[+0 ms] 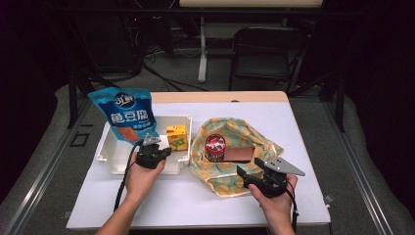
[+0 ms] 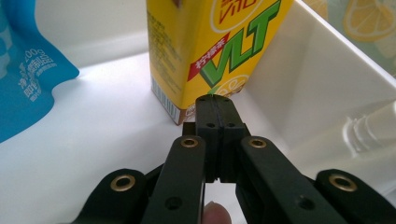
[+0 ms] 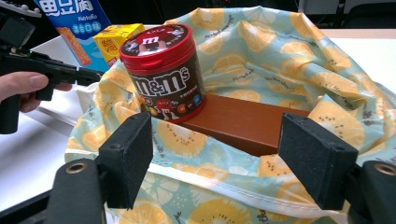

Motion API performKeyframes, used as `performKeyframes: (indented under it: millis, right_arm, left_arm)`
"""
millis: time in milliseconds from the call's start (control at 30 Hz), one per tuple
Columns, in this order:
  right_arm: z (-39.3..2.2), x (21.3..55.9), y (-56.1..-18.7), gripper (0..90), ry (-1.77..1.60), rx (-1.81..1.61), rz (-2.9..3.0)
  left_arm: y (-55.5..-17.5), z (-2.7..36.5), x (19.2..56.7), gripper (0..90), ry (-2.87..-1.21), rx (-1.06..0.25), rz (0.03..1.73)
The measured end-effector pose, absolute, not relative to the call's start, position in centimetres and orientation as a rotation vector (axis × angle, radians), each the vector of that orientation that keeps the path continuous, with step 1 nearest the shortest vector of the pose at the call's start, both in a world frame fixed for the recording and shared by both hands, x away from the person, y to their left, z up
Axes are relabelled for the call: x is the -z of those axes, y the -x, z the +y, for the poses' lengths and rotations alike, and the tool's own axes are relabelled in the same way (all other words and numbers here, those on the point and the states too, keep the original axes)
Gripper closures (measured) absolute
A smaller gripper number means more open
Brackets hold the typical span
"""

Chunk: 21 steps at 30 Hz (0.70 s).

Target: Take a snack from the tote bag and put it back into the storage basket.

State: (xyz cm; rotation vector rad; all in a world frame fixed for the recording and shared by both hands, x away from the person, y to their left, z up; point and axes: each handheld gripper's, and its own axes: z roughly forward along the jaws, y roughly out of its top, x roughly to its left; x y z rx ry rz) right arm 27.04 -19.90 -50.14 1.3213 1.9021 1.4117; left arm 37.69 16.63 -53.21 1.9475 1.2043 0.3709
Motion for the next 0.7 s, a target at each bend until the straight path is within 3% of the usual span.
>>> performKeyframes:
  millis: [133, 400, 700]
  right_arm:
    - [-19.8, 50.2, -27.0, 26.2, -1.316, -1.410, 1.905]
    - [-20.1, 50.2, -27.1, 26.4, -1.316, -1.409, 1.899]
    - [-20.0, 50.1, -27.0, 26.5, -1.307, -1.403, 1.909]
  left_arm:
    - [-38.9, 15.7, 53.4, 90.0, -1.972, -0.370, 1.225]
    - [-41.0, 15.5, 54.4, 90.0, -1.928, -0.193, 1.307]
    - [-42.5, 15.0, 54.4, 90.0, -1.881, -0.266, 1.329]
